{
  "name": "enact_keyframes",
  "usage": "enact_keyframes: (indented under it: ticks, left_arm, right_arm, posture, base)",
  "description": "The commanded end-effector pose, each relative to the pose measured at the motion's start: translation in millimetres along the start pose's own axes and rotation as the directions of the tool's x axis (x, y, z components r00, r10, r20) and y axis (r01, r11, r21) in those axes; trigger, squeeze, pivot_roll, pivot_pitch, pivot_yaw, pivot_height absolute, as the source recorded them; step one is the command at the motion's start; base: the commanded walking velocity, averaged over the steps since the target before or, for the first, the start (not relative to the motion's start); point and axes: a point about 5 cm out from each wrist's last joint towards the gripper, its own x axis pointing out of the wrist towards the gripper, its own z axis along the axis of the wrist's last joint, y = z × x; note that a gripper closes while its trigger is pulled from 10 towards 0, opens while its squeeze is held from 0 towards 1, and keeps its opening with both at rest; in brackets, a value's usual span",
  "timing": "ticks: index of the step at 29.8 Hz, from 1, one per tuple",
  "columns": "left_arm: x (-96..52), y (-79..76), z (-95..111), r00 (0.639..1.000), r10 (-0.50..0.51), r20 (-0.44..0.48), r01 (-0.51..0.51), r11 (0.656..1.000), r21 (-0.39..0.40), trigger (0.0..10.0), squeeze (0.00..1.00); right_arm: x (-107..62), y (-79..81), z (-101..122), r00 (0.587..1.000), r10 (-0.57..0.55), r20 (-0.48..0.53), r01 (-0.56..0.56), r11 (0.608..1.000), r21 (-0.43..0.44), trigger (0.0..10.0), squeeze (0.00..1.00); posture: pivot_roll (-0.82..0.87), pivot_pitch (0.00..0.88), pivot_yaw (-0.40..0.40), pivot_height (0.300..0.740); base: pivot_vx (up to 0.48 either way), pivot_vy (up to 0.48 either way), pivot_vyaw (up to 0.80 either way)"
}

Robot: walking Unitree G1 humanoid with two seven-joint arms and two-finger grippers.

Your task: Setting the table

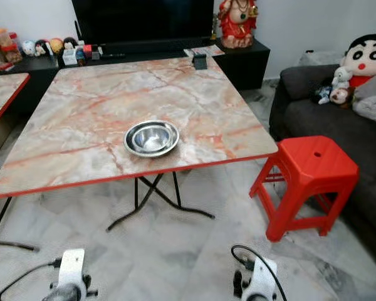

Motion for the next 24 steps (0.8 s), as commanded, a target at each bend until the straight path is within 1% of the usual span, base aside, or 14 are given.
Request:
enact_keyframes:
  ticks: [1,9,16,19,22,23,24]
  left_arm:
    - [-2.4,3.3,-15.2,0.998,0.010,-0.056,-0.008,1.000,0.018,10.0,0.00]
    - [-1.3,4.7,-10.7,0.998,0.016,-0.055,-0.015,1.000,0.026,10.0,0.00]
    - [-2.1,4.0,-14.2,0.998,0.017,-0.063,-0.015,1.000,0.024,10.0,0.00]
    - [-2.8,3.2,-17.7,0.997,0.017,-0.072,-0.015,1.000,0.025,10.0,0.00]
    - [-3.0,3.3,-18.8,0.997,0.019,-0.076,-0.017,1.000,0.026,10.0,0.00]
    - [-3.2,4.3,-19.6,0.997,0.022,-0.079,-0.020,0.999,0.026,10.0,0.00]
    - [-3.4,5.7,-20.4,0.996,0.027,-0.080,-0.025,0.999,0.023,10.0,0.00]
  right_arm:
    - [2.3,3.6,9.4,1.000,0.008,0.030,-0.008,1.000,0.007,10.0,0.00]
    - [2.8,5.3,11.3,0.999,0.016,0.034,-0.015,1.000,-0.008,10.0,0.00]
    - [2.7,4.1,10.8,1.000,0.016,0.027,-0.015,0.999,-0.033,10.0,0.00]
    - [2.5,1.5,10.4,1.000,0.004,0.027,-0.003,0.999,-0.042,10.0,0.00]
    - [2.3,1.0,9.2,1.000,0.004,0.021,-0.003,1.000,-0.025,10.0,0.00]
    - [2.2,0.9,8.8,1.000,0.000,0.022,0.000,1.000,-0.007,10.0,0.00]
    - [2.2,1.0,8.9,1.000,0.002,0.023,-0.002,1.000,-0.013,10.0,0.00]
  posture:
    - [-0.05,0.000,0.033,0.740]
    - [-0.06,0.000,0.032,0.740]
    - [-0.05,0.000,0.026,0.740]
    - [-0.05,0.000,0.026,0.740]
    - [-0.05,0.000,0.025,0.740]
    - [-0.05,0.000,0.023,0.740]
    - [-0.04,0.000,0.022,0.740]
  base:
    - [0.000,0.000,0.00]
    - [0.000,0.030,0.00]
    - [0.000,0.358,0.00]
    - [0.000,0.387,0.64]
    - [0.000,0.399,0.54]
    - [0.000,0.398,0.00]
    - [0.000,0.398,0.00]
